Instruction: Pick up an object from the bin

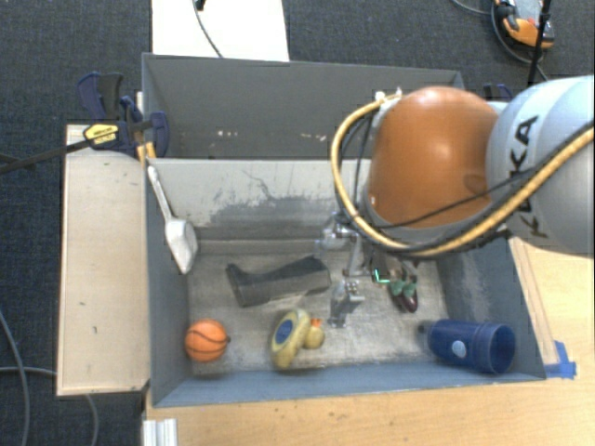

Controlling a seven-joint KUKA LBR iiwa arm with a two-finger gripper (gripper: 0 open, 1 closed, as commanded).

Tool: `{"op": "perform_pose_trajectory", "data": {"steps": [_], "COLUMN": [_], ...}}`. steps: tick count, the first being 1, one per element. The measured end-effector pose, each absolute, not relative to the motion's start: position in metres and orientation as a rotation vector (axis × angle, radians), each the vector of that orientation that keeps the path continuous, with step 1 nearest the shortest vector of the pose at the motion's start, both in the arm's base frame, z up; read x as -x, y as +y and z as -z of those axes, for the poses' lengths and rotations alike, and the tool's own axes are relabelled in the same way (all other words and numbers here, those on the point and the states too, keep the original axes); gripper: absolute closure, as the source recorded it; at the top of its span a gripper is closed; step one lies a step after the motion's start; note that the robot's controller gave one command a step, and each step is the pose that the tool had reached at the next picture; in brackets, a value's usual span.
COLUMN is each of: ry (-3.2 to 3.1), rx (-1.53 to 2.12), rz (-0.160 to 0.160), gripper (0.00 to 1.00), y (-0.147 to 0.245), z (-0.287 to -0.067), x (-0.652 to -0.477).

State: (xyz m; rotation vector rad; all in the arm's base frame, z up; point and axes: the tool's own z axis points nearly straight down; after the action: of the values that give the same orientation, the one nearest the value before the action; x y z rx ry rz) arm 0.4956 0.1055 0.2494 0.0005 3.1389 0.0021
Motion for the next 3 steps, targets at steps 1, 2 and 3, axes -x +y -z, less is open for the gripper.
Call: {"op": "perform_pose_trajectory", "data": {"steps": [1,2,3], "ry": [3.131,3.135,3.139], "rx": [-0.053,0.003,0.06], "rz": [-0.004,-0.002,-0.002], "gripper": [0.0,0.0,1.0], "y": [0.101,0.099,0.105], "z": [-0.203,-0.142,-0.105], "x": [-0.495,-0.493,-0.497]}}
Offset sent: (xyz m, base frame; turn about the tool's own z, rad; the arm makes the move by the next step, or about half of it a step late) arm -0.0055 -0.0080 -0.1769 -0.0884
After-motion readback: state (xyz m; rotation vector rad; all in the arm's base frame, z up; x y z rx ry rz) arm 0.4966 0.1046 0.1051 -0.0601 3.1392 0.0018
